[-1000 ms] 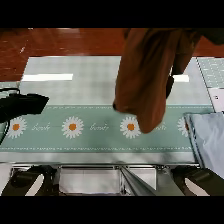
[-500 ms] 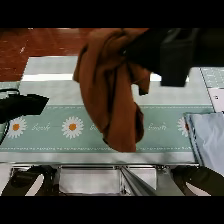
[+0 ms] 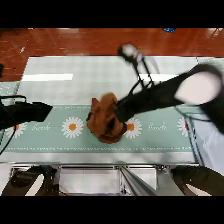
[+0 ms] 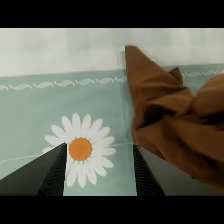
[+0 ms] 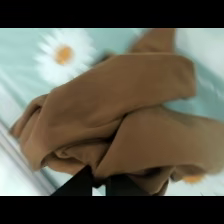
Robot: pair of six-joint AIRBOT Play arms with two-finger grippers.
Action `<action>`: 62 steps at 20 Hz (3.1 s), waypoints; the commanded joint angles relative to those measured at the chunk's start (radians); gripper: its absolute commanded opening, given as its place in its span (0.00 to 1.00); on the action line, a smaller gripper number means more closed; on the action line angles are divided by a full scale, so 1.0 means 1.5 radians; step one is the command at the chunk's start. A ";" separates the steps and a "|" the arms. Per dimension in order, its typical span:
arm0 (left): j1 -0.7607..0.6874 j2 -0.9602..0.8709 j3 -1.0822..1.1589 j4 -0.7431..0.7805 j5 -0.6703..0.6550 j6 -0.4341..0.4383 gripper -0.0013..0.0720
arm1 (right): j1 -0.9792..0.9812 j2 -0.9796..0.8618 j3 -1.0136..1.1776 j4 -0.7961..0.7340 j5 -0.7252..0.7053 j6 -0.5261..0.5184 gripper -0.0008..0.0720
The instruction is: Fold the shirts.
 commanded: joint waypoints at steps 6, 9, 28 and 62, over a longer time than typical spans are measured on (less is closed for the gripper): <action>0.000 -0.015 -0.211 -0.161 0.080 0.006 0.71 | -0.013 -0.073 -0.207 -0.169 -0.089 0.164 0.56; 0.000 -0.071 -0.224 -0.189 0.109 0.022 0.71 | -0.089 -0.041 -0.120 -0.170 -0.003 0.124 0.57; -0.144 -0.554 -0.149 -0.580 0.247 0.289 0.70 | -0.497 0.313 -0.487 0.142 -0.032 0.007 0.57; 0.171 -0.386 0.374 -0.555 0.068 0.225 0.04 | -0.413 -0.021 0.280 0.056 -0.009 -0.091 0.05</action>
